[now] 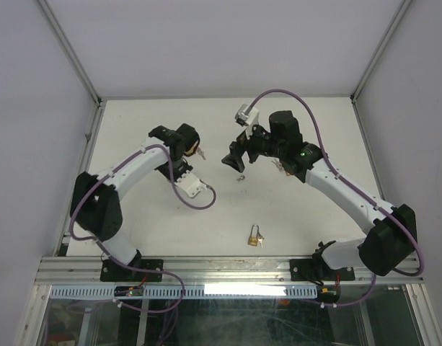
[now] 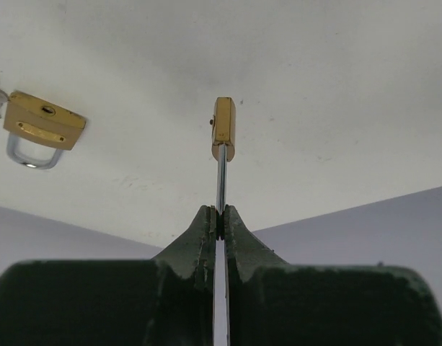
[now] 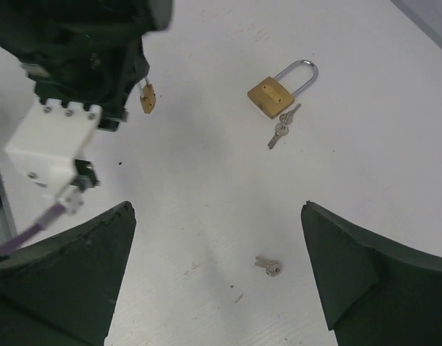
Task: Unlock with the key
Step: Place the lock at the center of the board.
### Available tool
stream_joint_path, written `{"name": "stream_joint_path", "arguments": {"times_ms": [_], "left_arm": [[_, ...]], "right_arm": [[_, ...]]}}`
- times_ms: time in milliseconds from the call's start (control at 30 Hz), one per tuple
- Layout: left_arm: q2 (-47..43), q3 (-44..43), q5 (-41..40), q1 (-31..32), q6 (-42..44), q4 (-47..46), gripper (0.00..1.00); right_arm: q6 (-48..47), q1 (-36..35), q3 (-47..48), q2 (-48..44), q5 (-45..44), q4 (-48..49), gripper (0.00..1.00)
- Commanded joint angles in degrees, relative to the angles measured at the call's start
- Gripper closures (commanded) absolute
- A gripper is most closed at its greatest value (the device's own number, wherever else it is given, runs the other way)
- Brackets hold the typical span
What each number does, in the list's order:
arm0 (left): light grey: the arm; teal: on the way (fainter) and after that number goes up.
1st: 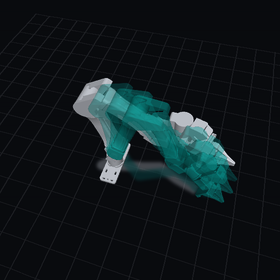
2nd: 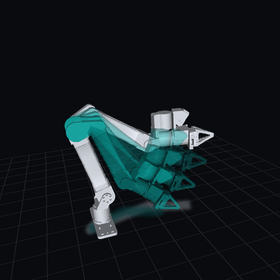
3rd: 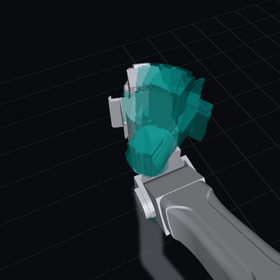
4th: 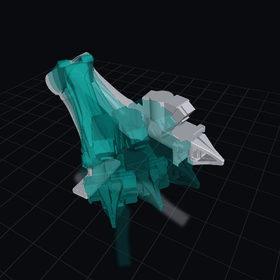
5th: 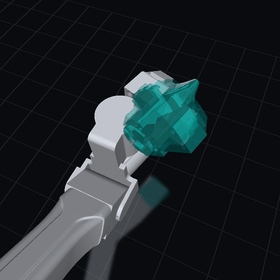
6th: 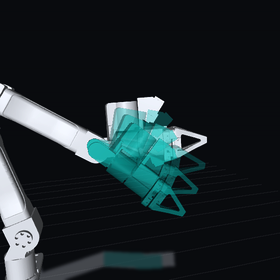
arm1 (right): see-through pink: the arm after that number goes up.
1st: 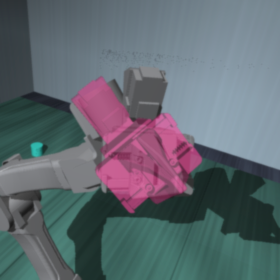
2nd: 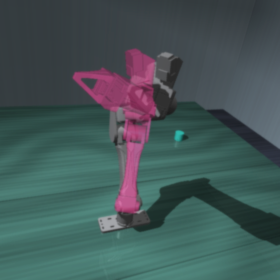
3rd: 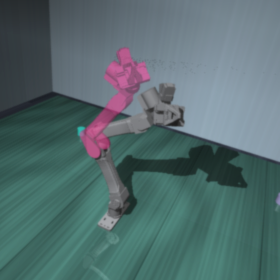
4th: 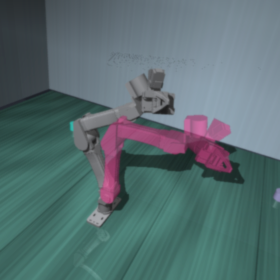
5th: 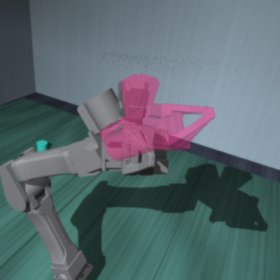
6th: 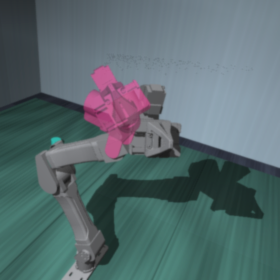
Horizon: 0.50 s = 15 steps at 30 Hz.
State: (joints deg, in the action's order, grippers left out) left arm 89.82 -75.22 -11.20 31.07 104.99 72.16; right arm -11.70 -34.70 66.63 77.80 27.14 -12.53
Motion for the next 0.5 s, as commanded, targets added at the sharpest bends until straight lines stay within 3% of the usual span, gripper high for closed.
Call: {"name": "stream_joint_path", "arguments": {"times_ms": [0,233,467], "left_arm": [[10.7,-10.7,-8.0,1.8,-20.2,7.7,1.00],[19.9,-15.5,-9.5,2.3,-34.0,10.7,1.00],[26.1,-21.1,-8.2,2.6,-53.4,10.9,1.00]], "right_arm": [[-0.2,0.2,-1.8,-3.6,-1.9,4.6,0.00],[-0.9,0.3,-4.5,-7.1,-3.7,5.0,0.00],[-0.3,0.4,-5.0,-8.5,-3.9,4.7,0.00]]}}
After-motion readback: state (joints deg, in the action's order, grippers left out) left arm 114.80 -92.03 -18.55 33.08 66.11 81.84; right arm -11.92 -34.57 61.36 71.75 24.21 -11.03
